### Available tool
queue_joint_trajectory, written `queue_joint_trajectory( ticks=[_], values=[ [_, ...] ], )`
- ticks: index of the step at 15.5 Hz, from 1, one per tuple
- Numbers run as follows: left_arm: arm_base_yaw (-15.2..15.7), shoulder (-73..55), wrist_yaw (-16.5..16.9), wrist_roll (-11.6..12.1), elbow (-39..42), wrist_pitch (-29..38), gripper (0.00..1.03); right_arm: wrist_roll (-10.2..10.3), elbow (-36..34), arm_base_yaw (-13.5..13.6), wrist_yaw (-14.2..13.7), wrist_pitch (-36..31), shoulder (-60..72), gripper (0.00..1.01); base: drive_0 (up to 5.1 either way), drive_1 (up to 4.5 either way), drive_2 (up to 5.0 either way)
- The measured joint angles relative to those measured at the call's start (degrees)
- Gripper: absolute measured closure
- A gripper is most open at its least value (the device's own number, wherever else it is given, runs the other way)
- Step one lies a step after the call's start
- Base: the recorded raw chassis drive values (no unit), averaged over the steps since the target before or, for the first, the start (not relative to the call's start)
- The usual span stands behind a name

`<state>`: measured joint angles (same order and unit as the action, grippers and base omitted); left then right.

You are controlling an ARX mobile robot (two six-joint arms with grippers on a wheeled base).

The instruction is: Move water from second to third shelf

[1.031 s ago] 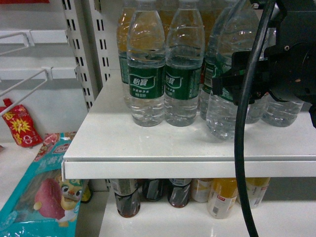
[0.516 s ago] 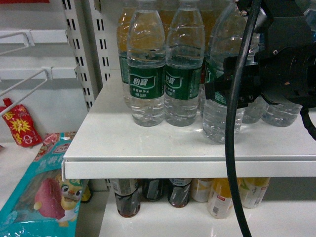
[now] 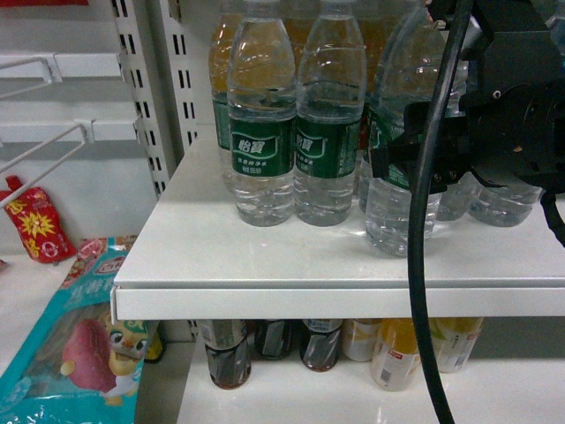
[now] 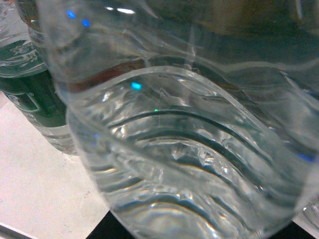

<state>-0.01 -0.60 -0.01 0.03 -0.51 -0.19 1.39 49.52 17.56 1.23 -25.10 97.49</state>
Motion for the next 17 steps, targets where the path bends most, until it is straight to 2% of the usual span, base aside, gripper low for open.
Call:
queue_joint_trajectory(
  ticks=[2,3,7,8,9,14,16,17],
  values=[
    [0.0,0.0,-0.02,0.0,0.0,0.0,0.05,-0.09,-0.02,-0.02,0.0,-0.07,0.2,0.61,0.0,0.0,0.0],
    [0.0,0.0,-0.02,0.0,0.0,0.0,0.05,-0.13,-0.09,-0.28,0.02,-0.09,0.28,0.48,0.0,0.0,0.0],
    [0.0,0.0,0.0,0.0,0.0,0.0,0.05,-0.96,-0.11,-1.86,-0.63,-0.72,0.33,0.05,0.0,0.0,0.0],
    [0.0,0.0,-0.02,0.0,0.0,0.0,0.05,-0.96,-0.11,-1.95,-0.74,-0.87,0.35,0.01,0.0,0.0,0.0],
    [0.0,0.0,0.0,0.0,0.0,0.0,0.05,-0.98,-0.11,-1.88,-0.76,-0.87,0.33,0.04,0.0,0.0,0.0],
    [0.0,0.0,0.0,0.0,0.0,0.0,0.05,-0.94,-0.13,-2.21,0.2,0.11,-0.07,0.03,0.0,0.0,0.0],
    [0.0,0.0,-0.02,0.0,0.0,0.0,0.05,0.72,-1.53,-3.34,3.52,1.05,-4.37,0.03,0.0,0.0,0.0],
    [0.0,0.0,-0.02,0.0,0.0,0.0,0.05,0.74,-2.05,-3.15,4.48,1.07,-4.39,0.03,0.0,0.0,0.0]
  ],
)
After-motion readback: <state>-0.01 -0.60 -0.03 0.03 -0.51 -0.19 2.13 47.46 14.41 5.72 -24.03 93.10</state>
